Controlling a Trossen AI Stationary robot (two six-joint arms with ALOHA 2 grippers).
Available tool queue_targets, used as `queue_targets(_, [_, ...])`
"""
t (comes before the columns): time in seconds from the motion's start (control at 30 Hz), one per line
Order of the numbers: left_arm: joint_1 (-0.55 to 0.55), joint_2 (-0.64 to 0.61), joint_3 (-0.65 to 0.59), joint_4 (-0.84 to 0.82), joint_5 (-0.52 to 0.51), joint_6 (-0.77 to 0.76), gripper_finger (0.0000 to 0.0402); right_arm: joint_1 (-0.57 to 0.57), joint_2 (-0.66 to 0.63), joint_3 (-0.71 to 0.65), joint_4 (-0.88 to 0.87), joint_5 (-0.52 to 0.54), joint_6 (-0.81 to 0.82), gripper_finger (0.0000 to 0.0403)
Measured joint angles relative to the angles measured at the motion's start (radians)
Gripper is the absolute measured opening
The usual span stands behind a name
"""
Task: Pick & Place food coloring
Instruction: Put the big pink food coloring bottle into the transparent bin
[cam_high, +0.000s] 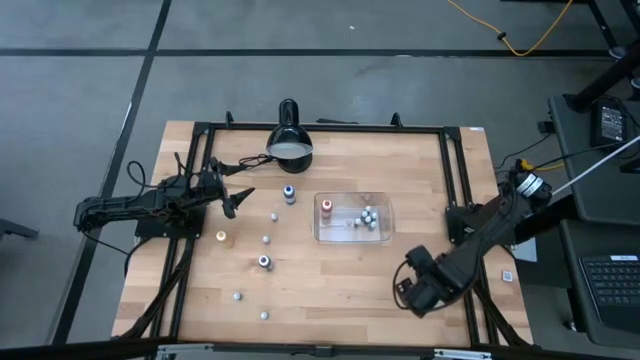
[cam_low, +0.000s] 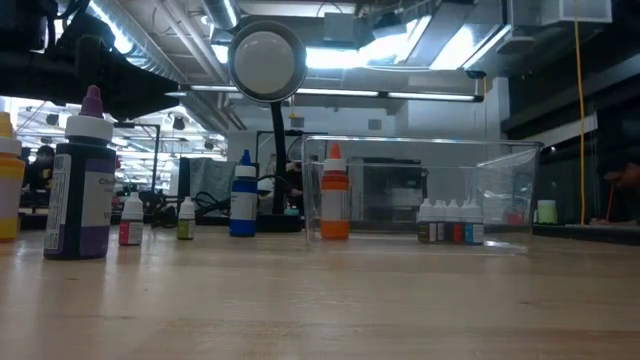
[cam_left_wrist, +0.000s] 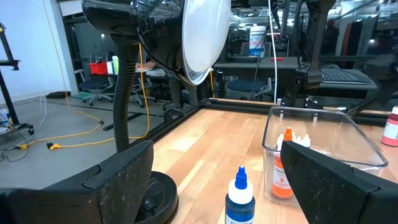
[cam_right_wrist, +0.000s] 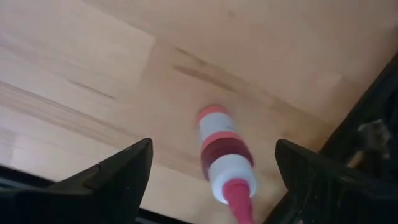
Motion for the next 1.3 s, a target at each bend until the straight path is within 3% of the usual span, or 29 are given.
queue_targets(0.43, [0.000,0.000,0.000,0.000,0.000,0.000,0.0347,0.060,0.000,-0.041,0.074,-0.025,0.054,0.0329])
queue_targets(1.3, [0.000,0.000,0.000,0.000,0.000,0.000,0.0347,0.059,0.000,-0.040,0.078,-0.041,0.068,0.0130])
